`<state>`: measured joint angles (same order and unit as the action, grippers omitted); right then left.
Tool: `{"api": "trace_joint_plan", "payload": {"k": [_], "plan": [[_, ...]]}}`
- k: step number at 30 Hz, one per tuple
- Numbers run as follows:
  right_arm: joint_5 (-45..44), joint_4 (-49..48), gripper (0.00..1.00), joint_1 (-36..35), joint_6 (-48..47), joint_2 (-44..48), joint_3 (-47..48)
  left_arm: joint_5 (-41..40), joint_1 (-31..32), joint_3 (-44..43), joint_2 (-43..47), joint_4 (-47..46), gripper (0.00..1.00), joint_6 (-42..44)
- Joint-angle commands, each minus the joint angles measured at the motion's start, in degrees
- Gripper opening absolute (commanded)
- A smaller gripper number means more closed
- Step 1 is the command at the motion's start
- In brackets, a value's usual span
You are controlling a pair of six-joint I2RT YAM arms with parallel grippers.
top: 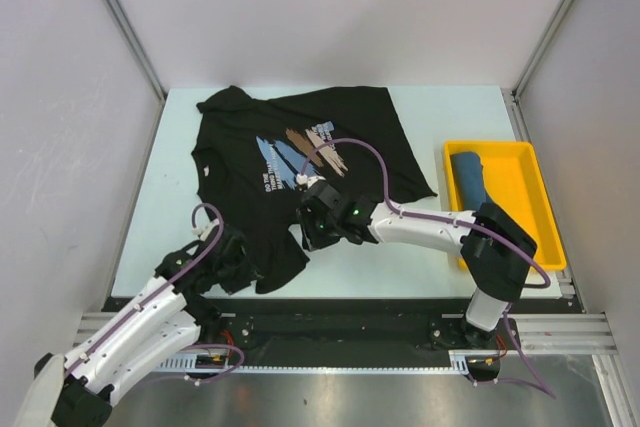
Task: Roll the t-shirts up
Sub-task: Flatten out the T-shirt at the center of the board.
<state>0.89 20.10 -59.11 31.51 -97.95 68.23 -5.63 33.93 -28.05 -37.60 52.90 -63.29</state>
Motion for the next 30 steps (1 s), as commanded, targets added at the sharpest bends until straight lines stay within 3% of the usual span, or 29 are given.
{"api": "trace_joint_plan", "payload": {"k": [1, 2, 12, 22, 30], "plan": [[-2.7, 1.3, 0.4, -1.1, -0.3, -2.6, -0.4, 3.0, -0.4, 3.9, 2.2, -1.5, 0.52, -1.8], [-2.5, 0.6, 0.41, -0.9, 0.0, -3.0, -0.8, 3.2, -0.4, 4.1, 2.3, -1.8, 0.57, -1.8], [2.5, -9.1, 0.41, 0.4, 2.2, -6.5, -4.7, 2.8, 1.4, 7.5, -2.9, -7.0, 0.53, -1.8], [-0.8, -13.1, 0.42, 0.0, 4.9, -2.1, -10.6, 0.0, 4.4, 7.4, -6.6, -10.3, 0.54, -2.6], [-0.9, -15.7, 0.44, -1.0, 4.5, 0.7, -11.9, -2.2, 5.5, 6.2, -9.2, -10.7, 0.45, -1.3]]}}
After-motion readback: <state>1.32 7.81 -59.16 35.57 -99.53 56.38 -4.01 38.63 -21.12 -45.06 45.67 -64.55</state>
